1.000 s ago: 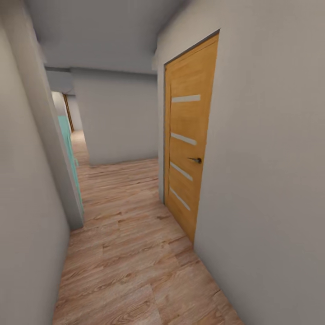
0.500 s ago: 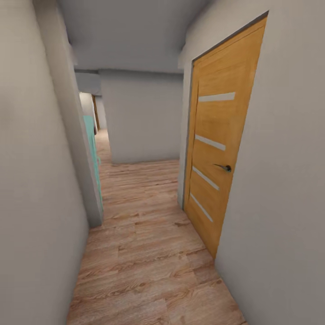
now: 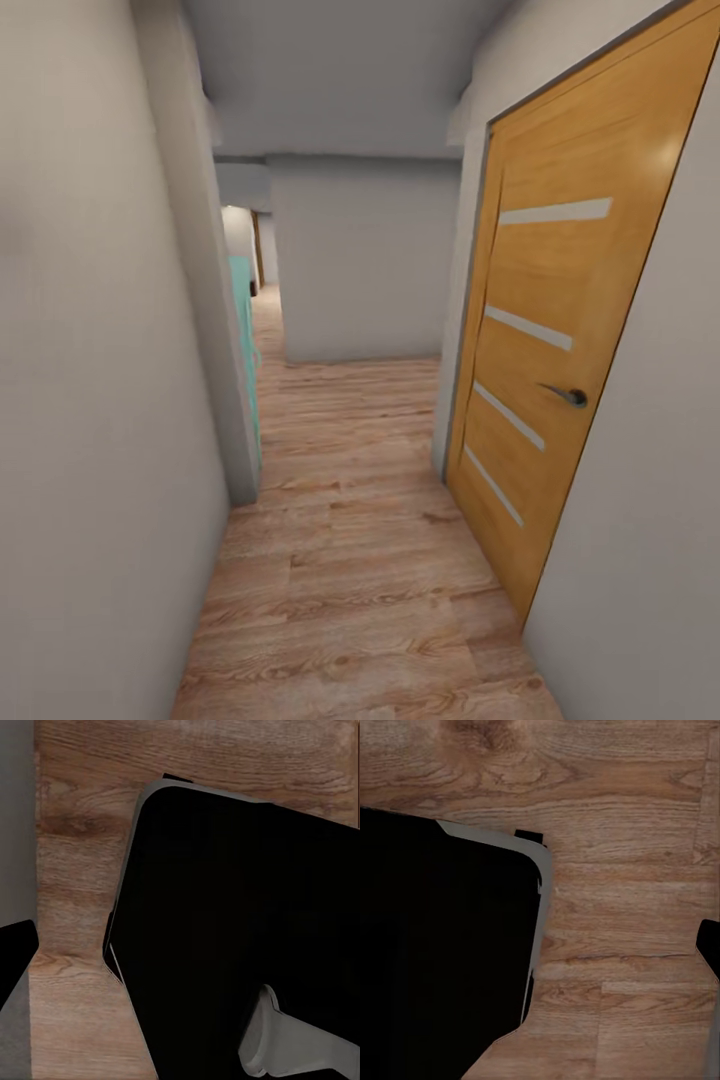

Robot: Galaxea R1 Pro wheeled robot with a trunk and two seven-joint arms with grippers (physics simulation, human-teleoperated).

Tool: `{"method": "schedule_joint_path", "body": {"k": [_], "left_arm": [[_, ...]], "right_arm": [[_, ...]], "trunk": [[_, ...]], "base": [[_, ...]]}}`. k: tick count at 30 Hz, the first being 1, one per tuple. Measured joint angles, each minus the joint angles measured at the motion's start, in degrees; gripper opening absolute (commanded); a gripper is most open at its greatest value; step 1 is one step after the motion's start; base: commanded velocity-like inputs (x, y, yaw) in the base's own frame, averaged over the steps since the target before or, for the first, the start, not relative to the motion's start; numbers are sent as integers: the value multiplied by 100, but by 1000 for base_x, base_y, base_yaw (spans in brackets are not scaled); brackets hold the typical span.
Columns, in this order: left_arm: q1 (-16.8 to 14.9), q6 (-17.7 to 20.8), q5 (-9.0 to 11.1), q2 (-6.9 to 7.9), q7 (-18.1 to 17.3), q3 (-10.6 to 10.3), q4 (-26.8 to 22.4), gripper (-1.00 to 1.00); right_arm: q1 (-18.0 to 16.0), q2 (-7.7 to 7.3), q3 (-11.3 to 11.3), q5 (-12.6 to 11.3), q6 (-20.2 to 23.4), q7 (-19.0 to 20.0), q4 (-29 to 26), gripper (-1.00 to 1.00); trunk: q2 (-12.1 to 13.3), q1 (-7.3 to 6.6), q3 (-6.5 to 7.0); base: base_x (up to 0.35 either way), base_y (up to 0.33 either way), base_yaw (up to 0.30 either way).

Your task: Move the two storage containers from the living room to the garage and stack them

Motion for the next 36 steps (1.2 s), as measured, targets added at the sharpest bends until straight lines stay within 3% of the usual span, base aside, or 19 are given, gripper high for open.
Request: {"method": "schedule_joint_path", "body": {"k": [7,13,26,36], "left_arm": [[0,24,-2,-6,0,-4,6,100],[1,272,-11,-5,2,-8,1,100],[-1,284,-8,8,0,-6,0,100],[0,283,-7,20,0,-6,0,100]], "right_arm": [[0,7,-7,7,44,-14,-2,100],[0,13,53,81,33,-14,-3,100],[-2,10,68,63,81,-18,-3,100],[-2,10,70,65,73,-22,4,100]], "trunk": [[0,0,0],[0,0,0],[0,0,0],[0,0,0]], "base": [[321,-4,10],[321,-72,0],[321,-141,0],[321,-113,213]]}}
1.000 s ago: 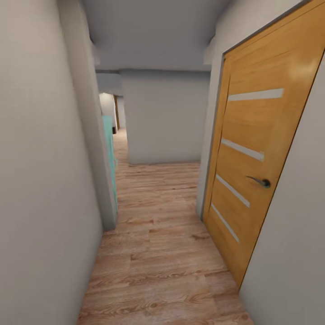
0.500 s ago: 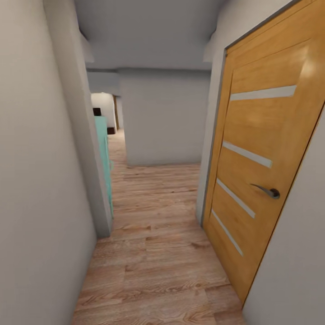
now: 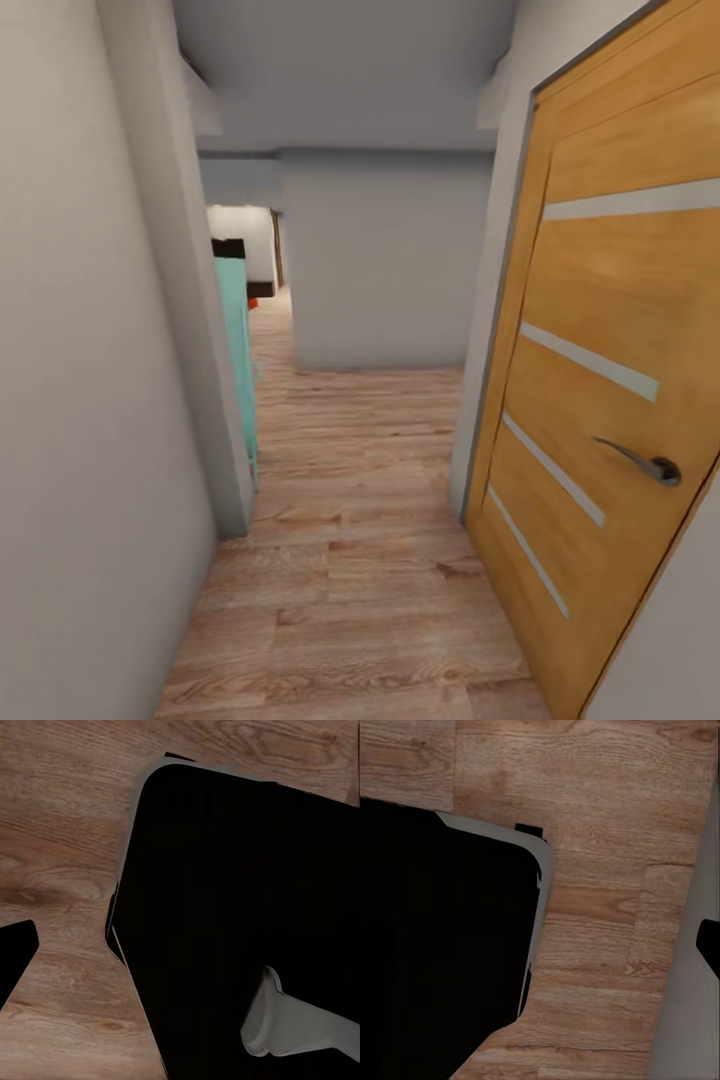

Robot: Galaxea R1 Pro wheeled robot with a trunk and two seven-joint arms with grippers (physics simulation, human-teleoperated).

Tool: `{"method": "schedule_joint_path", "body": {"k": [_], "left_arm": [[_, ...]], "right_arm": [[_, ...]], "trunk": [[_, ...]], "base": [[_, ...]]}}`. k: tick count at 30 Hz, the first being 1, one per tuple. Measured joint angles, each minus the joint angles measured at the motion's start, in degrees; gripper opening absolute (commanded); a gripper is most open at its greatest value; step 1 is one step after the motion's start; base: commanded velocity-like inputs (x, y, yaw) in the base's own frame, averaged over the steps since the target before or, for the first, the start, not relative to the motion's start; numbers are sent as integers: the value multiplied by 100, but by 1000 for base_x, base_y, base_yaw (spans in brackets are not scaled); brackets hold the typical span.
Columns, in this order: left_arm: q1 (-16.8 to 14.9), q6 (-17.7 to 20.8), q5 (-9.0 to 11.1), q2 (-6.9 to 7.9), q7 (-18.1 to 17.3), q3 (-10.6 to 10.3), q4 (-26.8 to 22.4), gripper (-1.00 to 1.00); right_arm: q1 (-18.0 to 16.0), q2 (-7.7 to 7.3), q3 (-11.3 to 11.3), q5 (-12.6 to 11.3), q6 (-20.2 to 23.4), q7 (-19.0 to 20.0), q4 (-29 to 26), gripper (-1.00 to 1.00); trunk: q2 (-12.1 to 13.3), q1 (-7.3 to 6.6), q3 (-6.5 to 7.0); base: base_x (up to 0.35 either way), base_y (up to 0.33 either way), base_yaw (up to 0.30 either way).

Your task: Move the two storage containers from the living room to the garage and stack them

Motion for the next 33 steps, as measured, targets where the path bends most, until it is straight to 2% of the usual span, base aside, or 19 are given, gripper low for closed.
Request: {"method": "schedule_joint_path", "body": {"k": [13,33], "left_arm": [[-1,5,0,0,0,0,0,100],[-1,30,0,5,-8,-2,-9,100]], "right_arm": [[4,-5,-30,-15,-35,0,0,100],[6,-5,-25,-1,-18,1,0,100]], "trunk": [[0,0,0],[0,0,0]], "base": [[321,-90,25],[321,-5,0]]}}
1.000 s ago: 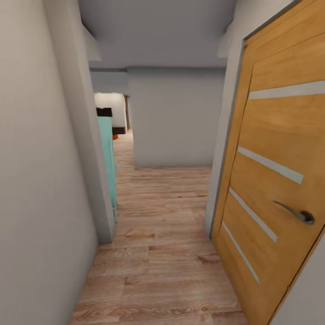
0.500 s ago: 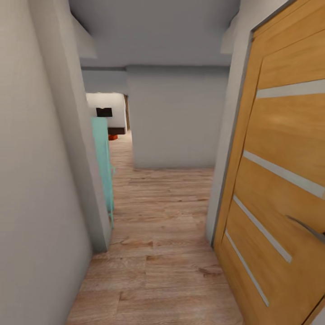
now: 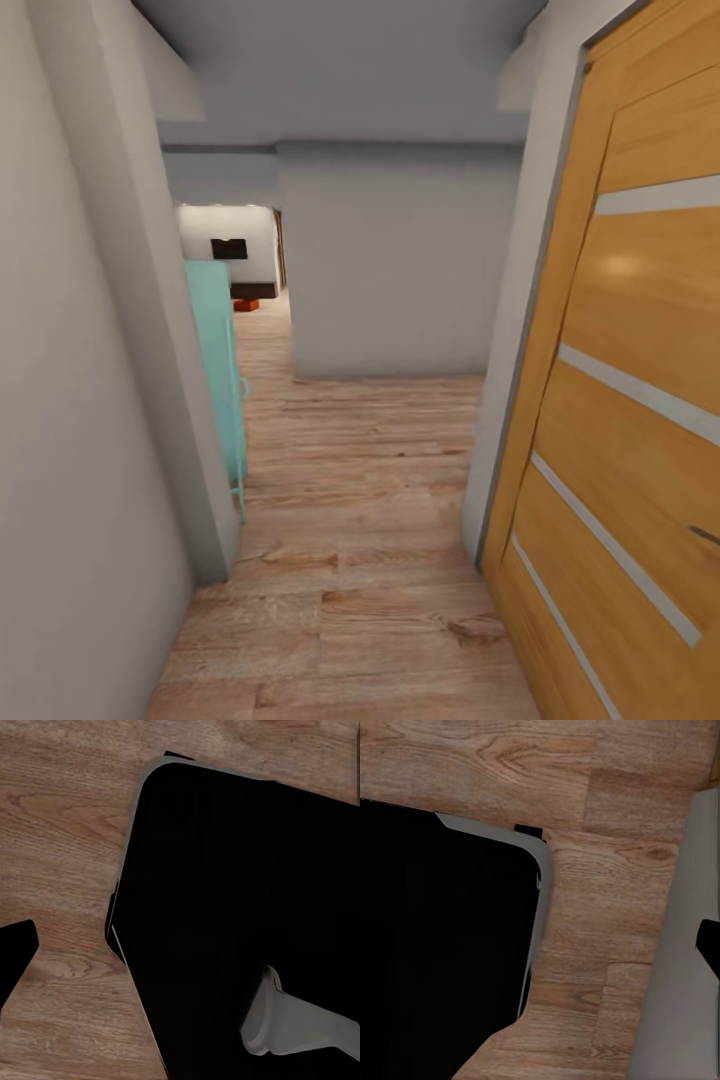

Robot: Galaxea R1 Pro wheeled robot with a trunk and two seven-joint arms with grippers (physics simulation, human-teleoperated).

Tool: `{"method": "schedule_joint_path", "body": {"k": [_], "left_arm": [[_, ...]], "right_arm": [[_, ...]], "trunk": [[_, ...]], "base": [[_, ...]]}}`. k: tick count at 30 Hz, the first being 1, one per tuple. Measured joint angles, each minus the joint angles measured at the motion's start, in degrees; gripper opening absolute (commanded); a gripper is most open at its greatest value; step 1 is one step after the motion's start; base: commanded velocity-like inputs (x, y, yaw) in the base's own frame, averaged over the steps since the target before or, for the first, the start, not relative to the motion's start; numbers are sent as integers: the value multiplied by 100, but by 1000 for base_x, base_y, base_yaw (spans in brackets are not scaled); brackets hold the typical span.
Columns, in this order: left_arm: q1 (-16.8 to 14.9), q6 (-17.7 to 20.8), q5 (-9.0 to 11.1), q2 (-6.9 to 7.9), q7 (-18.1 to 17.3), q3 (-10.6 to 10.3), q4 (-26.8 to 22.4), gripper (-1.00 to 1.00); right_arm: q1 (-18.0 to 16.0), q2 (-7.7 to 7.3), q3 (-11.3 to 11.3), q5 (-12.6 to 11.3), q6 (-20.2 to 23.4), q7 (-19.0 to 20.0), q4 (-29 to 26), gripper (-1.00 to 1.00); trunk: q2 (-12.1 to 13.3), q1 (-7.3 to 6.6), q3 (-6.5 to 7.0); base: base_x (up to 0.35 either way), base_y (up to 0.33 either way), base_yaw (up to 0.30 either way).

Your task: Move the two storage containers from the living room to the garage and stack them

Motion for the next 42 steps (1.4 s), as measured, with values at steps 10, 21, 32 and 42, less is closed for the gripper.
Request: {"method": "schedule_joint_path", "body": {"k": [10,21,32,42], "left_arm": [[0,5,2,9,6,5,0,100],[1,4,0,5,0,0,0,100],[0,-38,2,4,8,8,0,100],[1,-39,2,-4,8,8,0,100]], "right_arm": [[-5,5,28,11,17,8,0,100],[-2,6,26,19,21,17,0,100],[-2,4,25,24,11,26,0,100],[-2,-4,23,40,-24,15,0,100]], "trunk": [[0,0,0],[0,0,0],[0,0,0],[0,0,0]], "base": [[322,0,0],[323,0,0],[323,0,0],[323,0,0]]}}
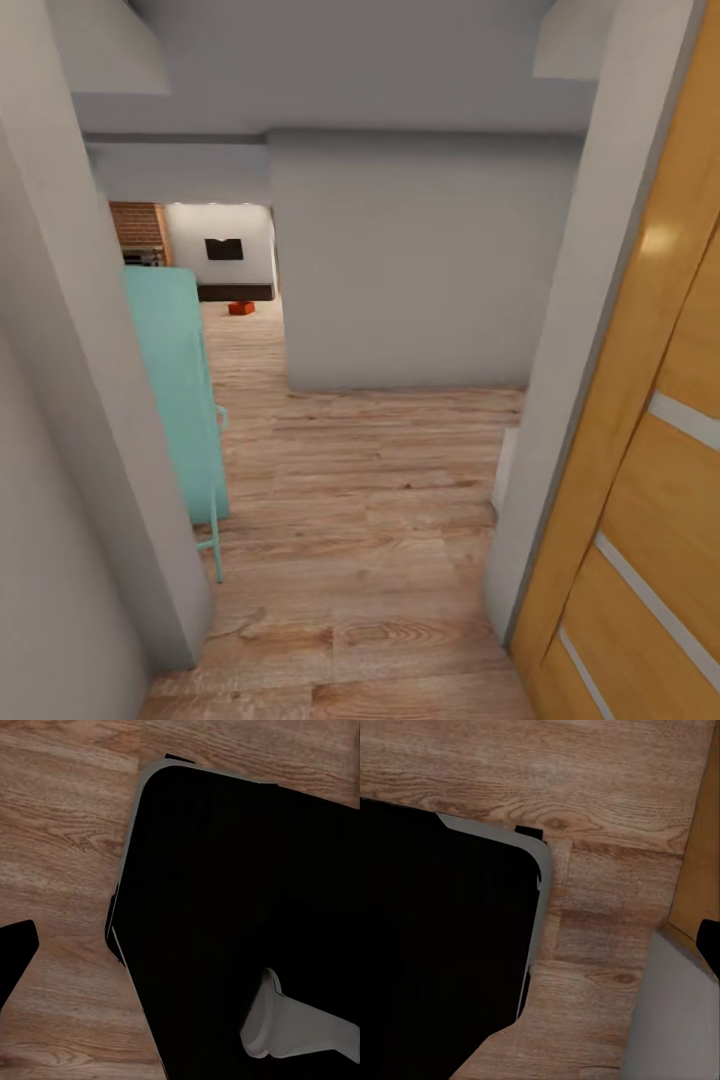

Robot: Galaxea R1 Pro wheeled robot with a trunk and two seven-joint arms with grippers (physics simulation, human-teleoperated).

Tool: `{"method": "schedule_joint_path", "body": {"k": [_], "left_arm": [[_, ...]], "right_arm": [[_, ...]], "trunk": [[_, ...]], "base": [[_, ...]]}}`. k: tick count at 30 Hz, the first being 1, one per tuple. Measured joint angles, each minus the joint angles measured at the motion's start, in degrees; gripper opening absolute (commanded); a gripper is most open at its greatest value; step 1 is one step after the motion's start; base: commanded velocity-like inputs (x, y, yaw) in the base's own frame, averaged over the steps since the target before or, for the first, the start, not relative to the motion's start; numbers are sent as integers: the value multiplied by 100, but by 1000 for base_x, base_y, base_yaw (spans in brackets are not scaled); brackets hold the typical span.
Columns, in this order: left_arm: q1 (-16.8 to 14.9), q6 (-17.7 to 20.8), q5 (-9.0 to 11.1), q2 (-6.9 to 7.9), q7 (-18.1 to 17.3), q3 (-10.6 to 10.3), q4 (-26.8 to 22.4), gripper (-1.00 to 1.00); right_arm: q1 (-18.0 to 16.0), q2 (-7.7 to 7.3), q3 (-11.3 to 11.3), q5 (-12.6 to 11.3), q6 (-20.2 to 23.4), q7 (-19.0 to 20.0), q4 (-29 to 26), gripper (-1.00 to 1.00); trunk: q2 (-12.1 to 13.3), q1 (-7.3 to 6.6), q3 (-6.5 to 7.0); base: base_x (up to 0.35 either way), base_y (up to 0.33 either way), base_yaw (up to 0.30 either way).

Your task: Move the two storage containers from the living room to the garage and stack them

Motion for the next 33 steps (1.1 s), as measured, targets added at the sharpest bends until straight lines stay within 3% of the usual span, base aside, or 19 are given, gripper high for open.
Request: {"method": "schedule_joint_path", "body": {"k": [33], "left_arm": [[0,35,2,8,0,0,0,100]], "right_arm": [[0,9,17,-4,49,-15,0,100]], "trunk": [[0,0,0]], "base": [[323,0,0]]}}
